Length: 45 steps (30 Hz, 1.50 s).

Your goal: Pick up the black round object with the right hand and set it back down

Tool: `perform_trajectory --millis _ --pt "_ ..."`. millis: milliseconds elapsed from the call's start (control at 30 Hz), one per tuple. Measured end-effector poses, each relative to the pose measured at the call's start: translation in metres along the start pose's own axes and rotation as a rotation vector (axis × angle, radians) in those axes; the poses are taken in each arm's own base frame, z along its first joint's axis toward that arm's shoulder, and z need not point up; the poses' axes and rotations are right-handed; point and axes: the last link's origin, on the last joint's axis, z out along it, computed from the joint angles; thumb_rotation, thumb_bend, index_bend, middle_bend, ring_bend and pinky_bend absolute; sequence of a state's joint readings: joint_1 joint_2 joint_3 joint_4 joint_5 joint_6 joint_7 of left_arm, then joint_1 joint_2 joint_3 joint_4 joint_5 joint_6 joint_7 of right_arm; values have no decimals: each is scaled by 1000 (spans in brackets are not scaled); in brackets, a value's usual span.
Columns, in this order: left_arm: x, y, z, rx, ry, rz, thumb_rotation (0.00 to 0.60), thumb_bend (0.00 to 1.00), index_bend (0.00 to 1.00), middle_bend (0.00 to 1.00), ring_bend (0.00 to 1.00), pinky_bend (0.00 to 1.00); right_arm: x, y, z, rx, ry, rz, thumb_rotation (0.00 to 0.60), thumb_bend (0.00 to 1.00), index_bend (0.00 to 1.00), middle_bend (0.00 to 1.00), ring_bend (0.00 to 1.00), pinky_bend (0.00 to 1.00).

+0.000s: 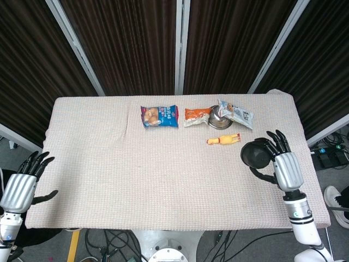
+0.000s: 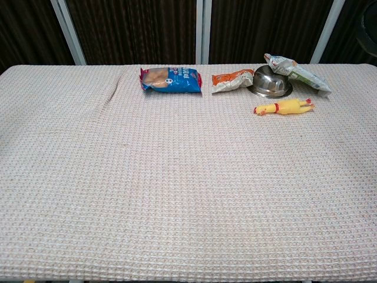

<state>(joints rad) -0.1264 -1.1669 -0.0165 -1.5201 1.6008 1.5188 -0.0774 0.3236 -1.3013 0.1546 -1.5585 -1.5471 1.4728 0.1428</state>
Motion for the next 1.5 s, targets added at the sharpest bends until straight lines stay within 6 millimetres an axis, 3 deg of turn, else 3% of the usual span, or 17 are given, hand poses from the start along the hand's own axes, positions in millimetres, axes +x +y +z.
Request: perform_trajectory --millis 233,400,500,667,833,933,1100,1333,1500 --pt "1 1 1 7 4 -8 600 86 156 83 0 168 -38 38 6 -155 -284 -96 600 209 455 483 124 0" --pt "1 3 2 0 3 -4 600 86 157 83 0 169 -44 27 9 -131 -363 -41 600 203 457 484 127 0" --pt "2 4 2 0 7 -2 600 85 157 83 0 168 -29 8 15 -60 -288 4 600 193 457 484 128 0" --pt "1 4 1 1 0 -3 600 86 157 83 0 168 21 -23 19 103 29 54 600 185 457 484 128 0" --pt "0 4 2 -2 -2 -7 600 85 157 83 0 168 56 -26 8 144 295 58 600 212 459 484 127 0" --pt "0 4 2 -3 -2 -8 600 86 157 83 0 169 59 -19 7 98 330 40 600 238 460 484 130 0" --pt "-1 4 1 1 -7 -10 600 85 157 83 0 168 33 2 15 -42 187 -25 600 244 462 484 133 0" --pt "-1 3 1 0 -7 -17 600 85 157 82 0 169 -37 36 13 -283 -276 -90 600 246 468 487 133 0" --pt "-1 3 1 0 -9 -20 600 85 157 82 0 168 -45 40 10 -323 -349 -80 600 246 468 487 134 0"
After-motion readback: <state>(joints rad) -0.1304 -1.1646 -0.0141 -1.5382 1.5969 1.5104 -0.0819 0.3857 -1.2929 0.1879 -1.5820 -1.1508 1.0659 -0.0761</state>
